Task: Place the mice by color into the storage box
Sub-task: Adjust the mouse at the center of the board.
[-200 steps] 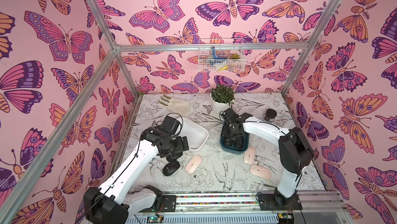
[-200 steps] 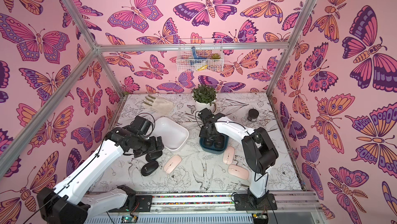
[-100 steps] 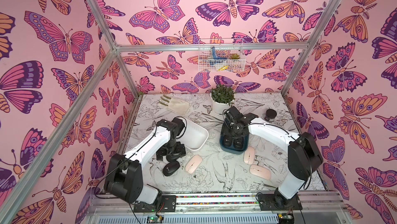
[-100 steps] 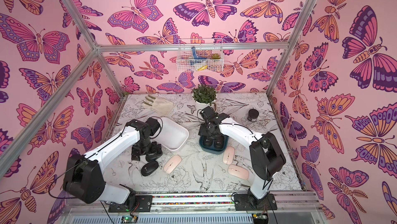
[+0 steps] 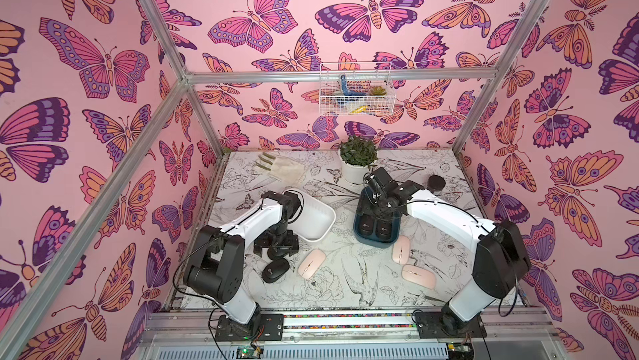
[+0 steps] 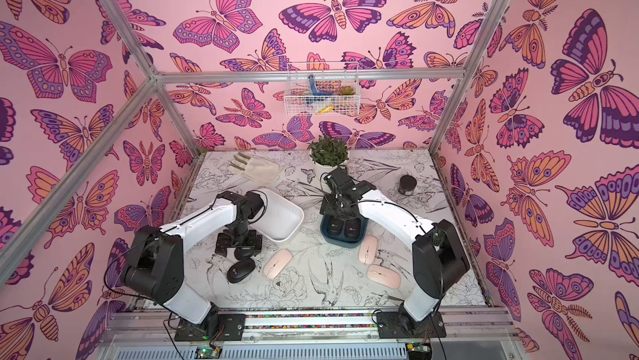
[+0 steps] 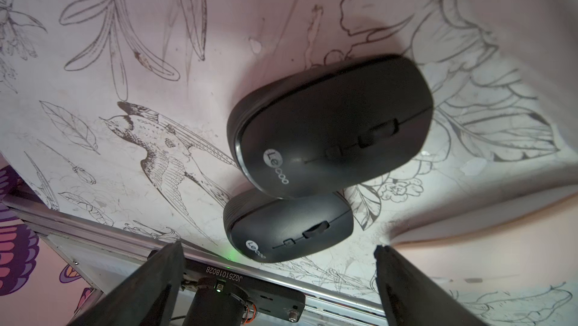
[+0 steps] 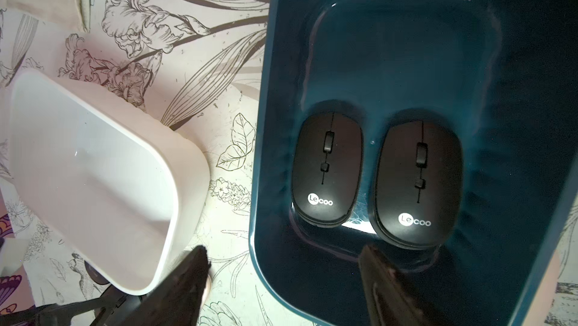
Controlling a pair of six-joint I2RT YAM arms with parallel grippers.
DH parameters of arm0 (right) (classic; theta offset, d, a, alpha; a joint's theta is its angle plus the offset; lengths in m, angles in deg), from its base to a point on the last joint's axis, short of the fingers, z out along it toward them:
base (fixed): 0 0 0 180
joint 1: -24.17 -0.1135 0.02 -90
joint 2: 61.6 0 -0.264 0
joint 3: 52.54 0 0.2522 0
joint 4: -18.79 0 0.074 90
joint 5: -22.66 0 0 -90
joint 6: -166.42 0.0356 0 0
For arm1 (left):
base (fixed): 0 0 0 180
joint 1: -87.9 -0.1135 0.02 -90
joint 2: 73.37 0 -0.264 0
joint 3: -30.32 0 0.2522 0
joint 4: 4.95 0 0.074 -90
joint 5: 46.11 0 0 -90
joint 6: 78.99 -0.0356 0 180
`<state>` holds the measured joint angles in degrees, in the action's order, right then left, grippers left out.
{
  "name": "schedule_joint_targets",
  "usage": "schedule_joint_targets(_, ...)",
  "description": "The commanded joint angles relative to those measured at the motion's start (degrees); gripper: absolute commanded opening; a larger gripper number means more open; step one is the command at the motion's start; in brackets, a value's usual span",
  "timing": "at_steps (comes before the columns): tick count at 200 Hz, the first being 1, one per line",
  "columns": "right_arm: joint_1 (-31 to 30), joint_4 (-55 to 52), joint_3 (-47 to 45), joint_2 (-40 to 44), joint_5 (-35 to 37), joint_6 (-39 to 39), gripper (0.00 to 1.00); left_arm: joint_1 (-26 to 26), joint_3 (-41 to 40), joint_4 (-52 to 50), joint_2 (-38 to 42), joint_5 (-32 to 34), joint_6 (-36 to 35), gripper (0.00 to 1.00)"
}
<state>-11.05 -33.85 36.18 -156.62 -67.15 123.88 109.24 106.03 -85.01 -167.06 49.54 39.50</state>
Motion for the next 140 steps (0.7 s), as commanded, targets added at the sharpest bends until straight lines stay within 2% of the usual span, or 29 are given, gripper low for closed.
schedule_joint_targets(1,0.24,-1.74,1.72,1.48,0.94,-1.22,0.79,-1.24,-0.74,2.34,-1.96,1.45,-2.05,1.00)
schedule_joint_targets(71,0.24,-2.92,3.59,1.94,1.39,-1.83,0.79,-5.66,-1.43,5.58,-5.26,2.46,-4.41,1.00)
schedule_joint_targets(140,0.15,-3.26,4.23,2.63,1.47,-2.55,0.78,-12.74,-1.83,8.07,-0.19,1.64,-3.91,1.00)
